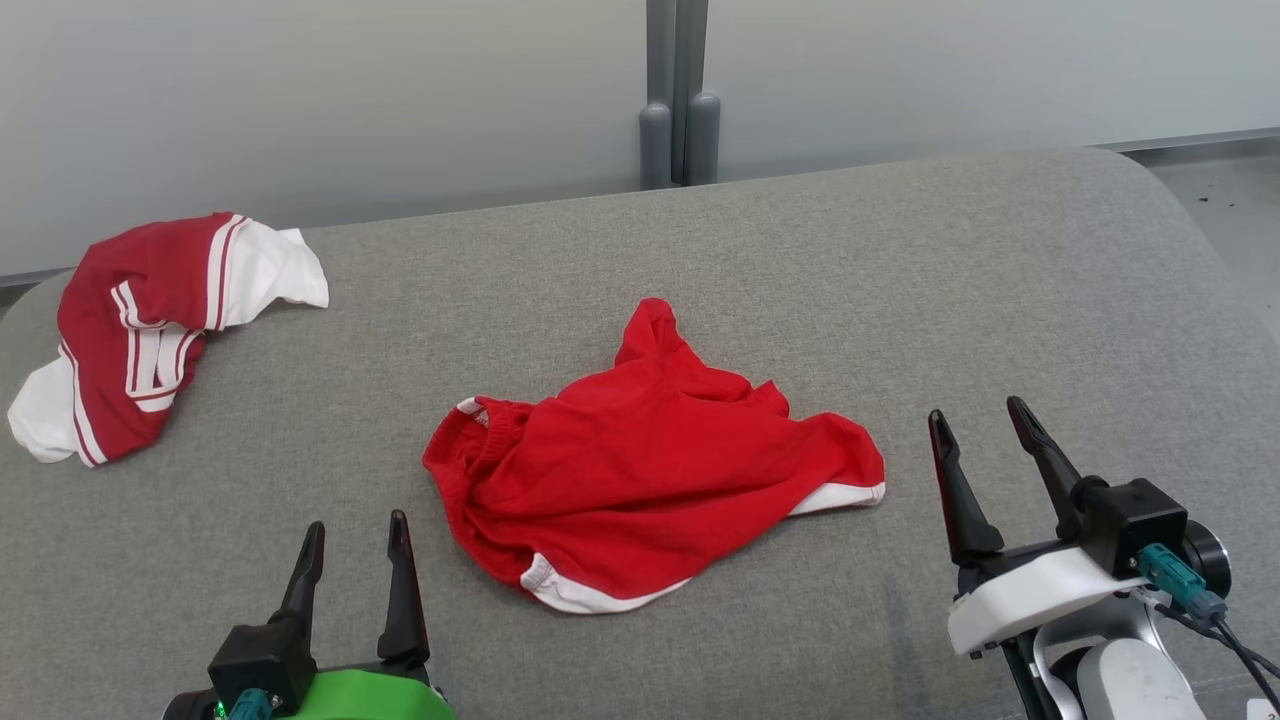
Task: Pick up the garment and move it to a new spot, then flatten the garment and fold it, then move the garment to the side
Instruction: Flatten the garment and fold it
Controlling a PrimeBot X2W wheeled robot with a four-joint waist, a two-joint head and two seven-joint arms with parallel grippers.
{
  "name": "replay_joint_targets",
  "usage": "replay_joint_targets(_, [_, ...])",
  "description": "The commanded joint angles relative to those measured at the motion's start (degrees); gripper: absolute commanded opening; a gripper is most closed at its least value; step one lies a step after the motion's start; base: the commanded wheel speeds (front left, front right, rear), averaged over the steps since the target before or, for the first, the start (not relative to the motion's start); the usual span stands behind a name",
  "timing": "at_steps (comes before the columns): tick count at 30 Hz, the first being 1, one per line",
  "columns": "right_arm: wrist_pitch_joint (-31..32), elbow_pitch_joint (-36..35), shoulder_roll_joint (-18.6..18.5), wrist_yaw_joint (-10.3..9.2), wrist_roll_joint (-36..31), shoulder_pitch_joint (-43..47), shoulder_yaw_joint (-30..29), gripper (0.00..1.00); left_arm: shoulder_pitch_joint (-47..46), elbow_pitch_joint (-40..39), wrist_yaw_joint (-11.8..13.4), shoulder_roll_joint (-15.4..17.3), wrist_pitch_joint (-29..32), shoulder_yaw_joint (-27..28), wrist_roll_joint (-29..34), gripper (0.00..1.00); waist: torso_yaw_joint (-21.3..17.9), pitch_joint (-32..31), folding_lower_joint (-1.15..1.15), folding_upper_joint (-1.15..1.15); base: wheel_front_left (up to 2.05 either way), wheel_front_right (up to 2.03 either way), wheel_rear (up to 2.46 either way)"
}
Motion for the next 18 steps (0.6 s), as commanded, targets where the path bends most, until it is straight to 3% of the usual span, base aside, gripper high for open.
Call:
replay_joint_targets(1, [-0.3,0.0,-0.1,0.02,0.2,0.8,0.0,1.0,0.7,0.1,-0.3,0.0,-0.2,0.3,0.6,1.0,0.1,0.1,0.0,0.0,0.0,0.0,0.0])
replay_joint_targets(18, [-0.5,0.2,-0.1,0.02,0.6,0.8,0.0,1.0,0.1,0.8,-1.5,0.3,0.3,-0.1,1.7,1.0,0.4,0.4,0.0,0.0,0.0,0.0,0.0])
